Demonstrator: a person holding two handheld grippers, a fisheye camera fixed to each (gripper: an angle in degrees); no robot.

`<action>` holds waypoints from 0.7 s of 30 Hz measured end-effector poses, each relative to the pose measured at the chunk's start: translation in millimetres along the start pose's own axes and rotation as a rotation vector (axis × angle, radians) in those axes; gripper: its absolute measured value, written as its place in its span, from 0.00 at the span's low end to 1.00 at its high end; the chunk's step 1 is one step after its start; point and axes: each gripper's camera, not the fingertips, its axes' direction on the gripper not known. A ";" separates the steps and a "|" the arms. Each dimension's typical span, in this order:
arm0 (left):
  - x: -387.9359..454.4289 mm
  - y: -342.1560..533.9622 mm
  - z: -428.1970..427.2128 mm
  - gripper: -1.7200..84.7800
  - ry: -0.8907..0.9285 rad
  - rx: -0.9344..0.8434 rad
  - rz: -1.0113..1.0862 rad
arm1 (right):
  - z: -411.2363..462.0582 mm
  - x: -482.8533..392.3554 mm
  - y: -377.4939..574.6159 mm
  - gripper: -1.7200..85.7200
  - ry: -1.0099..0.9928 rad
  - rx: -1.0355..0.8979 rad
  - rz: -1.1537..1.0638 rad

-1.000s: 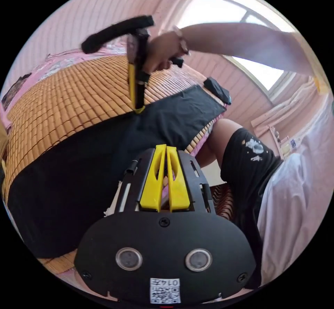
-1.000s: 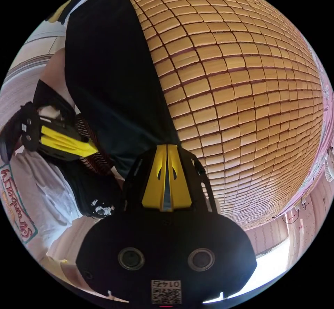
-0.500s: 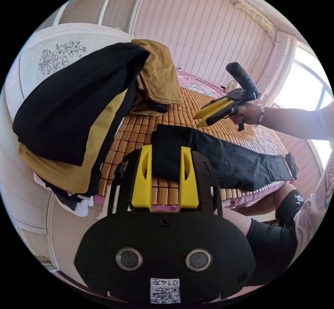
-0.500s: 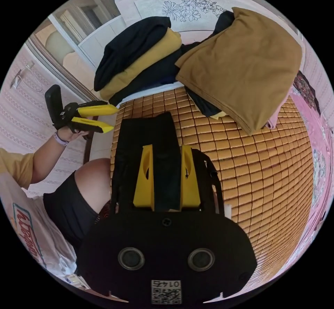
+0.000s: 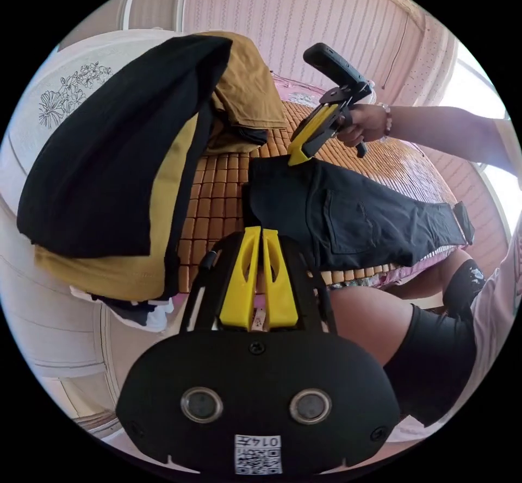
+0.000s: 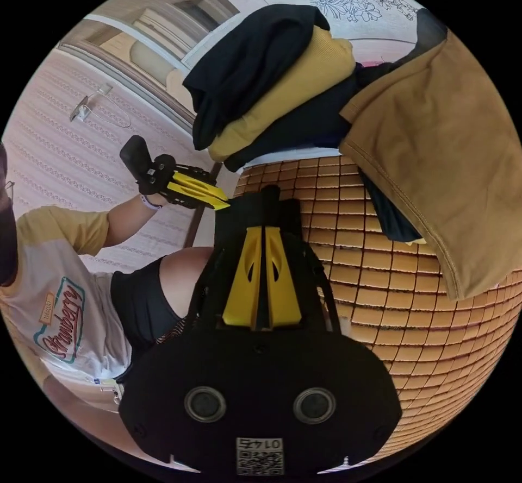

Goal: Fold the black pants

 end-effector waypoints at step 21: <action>19.9 19.7 2.7 0.01 0.083 -0.083 -0.208 | -270.6 -326.4 513.2 0.17 0.732 0.610 1.422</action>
